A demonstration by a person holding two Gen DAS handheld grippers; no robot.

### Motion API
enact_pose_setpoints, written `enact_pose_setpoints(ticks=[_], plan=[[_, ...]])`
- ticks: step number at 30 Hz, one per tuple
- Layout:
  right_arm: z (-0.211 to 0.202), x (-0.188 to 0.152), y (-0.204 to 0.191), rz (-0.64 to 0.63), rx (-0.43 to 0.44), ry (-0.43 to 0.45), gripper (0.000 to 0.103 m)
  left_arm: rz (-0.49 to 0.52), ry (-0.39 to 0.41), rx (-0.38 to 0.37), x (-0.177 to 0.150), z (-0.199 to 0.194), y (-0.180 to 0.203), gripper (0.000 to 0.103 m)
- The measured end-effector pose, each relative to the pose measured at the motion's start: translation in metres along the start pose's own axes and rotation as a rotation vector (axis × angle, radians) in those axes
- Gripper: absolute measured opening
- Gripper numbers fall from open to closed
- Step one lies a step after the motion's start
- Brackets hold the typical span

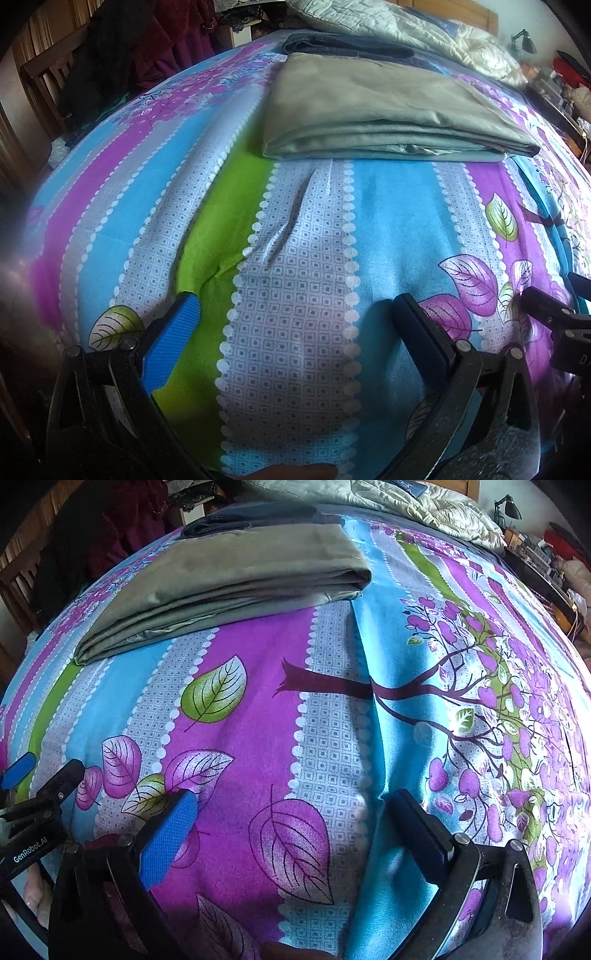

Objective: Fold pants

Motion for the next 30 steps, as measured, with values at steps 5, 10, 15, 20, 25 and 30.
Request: enact_pose_setpoints(ticks=[5, 10, 15, 20, 25, 30], plan=[[0.000, 0.002, -0.001, 0.015, -0.047, -0.003, 0.103, -0.021, -0.020, 0.042, -0.003, -0.003, 0.003, 0.103], [-0.025, -0.006, -0.011, -0.032, -0.071, -0.046, 0.103, 0.005, -0.115, 0.007, -0.005, -0.007, 0.002, 0.103], [-0.073, 0.006, -0.020, -0.104, -0.097, 0.059, 0.103, -0.023, -0.164, -0.037, -0.017, -0.029, 0.004, 0.102], [-0.128, 0.046, -0.027, -0.102, -0.068, 0.174, 0.103, 0.008, -0.081, -0.029, 0.017, -0.068, 0.004, 0.100], [-0.177, 0.093, -0.032, -0.050, -0.031, 0.276, 0.103, 0.033, 0.065, 0.027, 0.079, -0.114, -0.008, 0.100], [-0.198, 0.116, -0.037, -0.020, -0.017, 0.318, 0.103, 0.008, 0.175, 0.072, 0.119, -0.146, -0.019, 0.101]])
Point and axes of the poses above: each gripper's, at about its wrist camera, not at the fingertips, and z roughly the way its jaws point, y to its right, x to its top, the point moved 7 cm from there along z, roughly the way its jaws point, and after that the axes turned 5 degrees about z, right-handed, at the moved point
